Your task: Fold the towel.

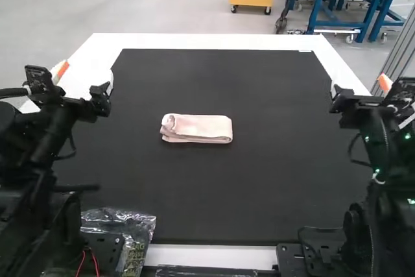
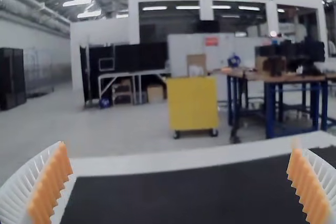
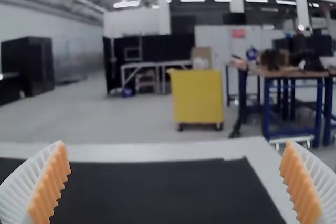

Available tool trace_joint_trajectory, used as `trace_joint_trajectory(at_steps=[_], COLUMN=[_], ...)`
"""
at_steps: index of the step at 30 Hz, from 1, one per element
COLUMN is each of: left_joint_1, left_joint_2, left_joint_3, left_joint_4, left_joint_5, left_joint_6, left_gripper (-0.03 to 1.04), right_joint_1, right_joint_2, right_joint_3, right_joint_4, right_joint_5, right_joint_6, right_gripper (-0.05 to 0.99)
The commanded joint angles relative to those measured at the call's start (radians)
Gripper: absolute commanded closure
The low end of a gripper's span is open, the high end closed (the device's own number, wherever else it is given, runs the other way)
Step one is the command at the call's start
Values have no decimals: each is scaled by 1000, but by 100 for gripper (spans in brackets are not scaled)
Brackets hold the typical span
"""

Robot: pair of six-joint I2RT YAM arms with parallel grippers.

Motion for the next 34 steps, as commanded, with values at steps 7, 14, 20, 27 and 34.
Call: trace_joint_trajectory(at_steps=[7,14,20,27,34], left_joint_1=[10,29,60,64,63], left_joint_2=[-6,-6,-6,-6,-6], left_joint_3=[-119,-119,-119,-119,-119], left_joint_4=[-164,-207,-205,-205,-205], left_joint_5=[3,-6,-6,-6,-6], left_joint_6=[-42,-33,-2,-2,-2], left_gripper=[4,4,4,4,4], right_joint_1=[-5,-5,-3,-3,-2], right_joint_2=[-10,-10,-10,-10,-10], right_joint_3=[-83,-83,-83,-83,-83], right_joint_4=[-215,-270,-281,-282,-304], right_joint_5=[143,132,62,37,-15], right_joint_6=[-112,-161,-161,-161,-161], right_gripper=[1,1,1,1,1])
